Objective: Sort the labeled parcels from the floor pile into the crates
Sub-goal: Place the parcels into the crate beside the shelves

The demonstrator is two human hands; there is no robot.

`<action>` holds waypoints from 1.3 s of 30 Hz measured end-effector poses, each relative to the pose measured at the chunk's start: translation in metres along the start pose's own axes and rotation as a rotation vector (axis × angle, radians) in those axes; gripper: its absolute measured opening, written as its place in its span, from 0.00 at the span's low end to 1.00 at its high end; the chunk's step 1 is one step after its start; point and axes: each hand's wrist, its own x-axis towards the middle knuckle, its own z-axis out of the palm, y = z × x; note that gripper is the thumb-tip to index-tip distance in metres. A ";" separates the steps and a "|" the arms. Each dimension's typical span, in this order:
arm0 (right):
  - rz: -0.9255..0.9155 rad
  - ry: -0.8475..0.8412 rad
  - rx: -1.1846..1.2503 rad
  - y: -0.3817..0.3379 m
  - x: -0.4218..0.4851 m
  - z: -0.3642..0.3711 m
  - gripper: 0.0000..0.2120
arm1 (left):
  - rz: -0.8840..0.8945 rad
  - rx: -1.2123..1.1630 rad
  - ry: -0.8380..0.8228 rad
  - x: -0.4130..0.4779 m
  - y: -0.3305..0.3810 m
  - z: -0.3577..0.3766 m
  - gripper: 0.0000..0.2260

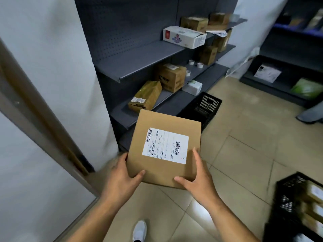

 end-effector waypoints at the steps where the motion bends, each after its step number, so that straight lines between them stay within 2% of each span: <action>1: -0.015 0.004 -0.039 -0.005 0.013 -0.001 0.57 | 0.018 -0.013 -0.020 0.021 0.004 0.001 0.37; 8: -0.021 0.103 -0.188 -0.031 0.090 -0.013 0.56 | 0.180 -0.072 -0.142 0.138 0.027 0.015 0.49; 14: 0.055 0.141 -0.211 -0.028 0.125 -0.044 0.58 | 0.281 -0.054 -0.275 0.198 0.062 0.044 0.51; 20: 0.093 0.188 -0.200 0.007 0.167 -0.098 0.59 | 0.283 -0.023 -0.363 0.241 0.108 0.106 0.53; 25: 0.097 0.281 -0.088 0.058 0.214 -0.172 0.56 | 0.305 -0.001 -0.438 0.270 0.166 0.182 0.56; 28: 0.152 0.312 0.049 0.093 0.242 -0.231 0.53 | 0.283 -0.037 -0.511 0.286 0.206 0.226 0.55; 31: 0.161 0.356 0.159 0.121 0.269 -0.287 0.51 | 0.290 -0.086 -0.536 0.300 0.244 0.268 0.49; 35: 0.163 0.370 0.210 0.155 0.311 -0.349 0.39 | 0.252 -0.154 -0.518 0.320 0.287 0.318 0.41; 39: 0.183 0.388 0.221 0.178 0.351 -0.392 0.33 | 0.218 -0.195 -0.518 0.344 0.314 0.359 0.42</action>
